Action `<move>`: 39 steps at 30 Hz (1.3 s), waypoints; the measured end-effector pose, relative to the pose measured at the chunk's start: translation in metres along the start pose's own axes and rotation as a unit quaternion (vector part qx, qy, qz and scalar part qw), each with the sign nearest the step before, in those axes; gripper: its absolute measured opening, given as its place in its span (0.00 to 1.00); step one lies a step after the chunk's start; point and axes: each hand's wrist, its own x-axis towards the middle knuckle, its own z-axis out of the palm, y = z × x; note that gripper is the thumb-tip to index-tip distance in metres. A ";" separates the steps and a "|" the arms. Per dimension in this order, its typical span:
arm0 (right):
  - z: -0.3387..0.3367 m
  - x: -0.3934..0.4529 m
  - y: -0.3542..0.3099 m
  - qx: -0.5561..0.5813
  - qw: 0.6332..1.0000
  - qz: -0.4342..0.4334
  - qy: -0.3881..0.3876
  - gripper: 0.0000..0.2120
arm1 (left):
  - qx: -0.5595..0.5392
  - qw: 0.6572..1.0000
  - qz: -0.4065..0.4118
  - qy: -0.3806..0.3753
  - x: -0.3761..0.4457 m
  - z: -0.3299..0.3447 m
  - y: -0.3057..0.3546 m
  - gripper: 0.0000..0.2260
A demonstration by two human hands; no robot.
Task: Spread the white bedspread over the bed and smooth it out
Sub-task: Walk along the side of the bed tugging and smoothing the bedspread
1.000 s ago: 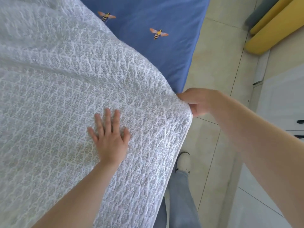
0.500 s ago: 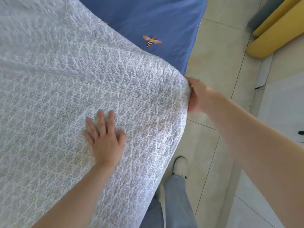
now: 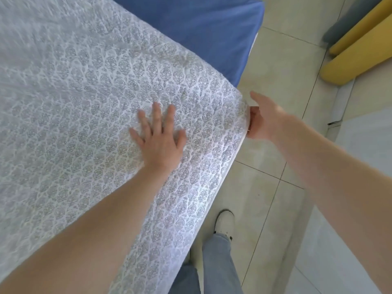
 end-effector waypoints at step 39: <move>0.041 0.032 -0.123 -0.107 0.994 0.029 -0.016 0.14 | 0.017 0.999 0.018 0.037 0.045 -0.004 0.039 0.28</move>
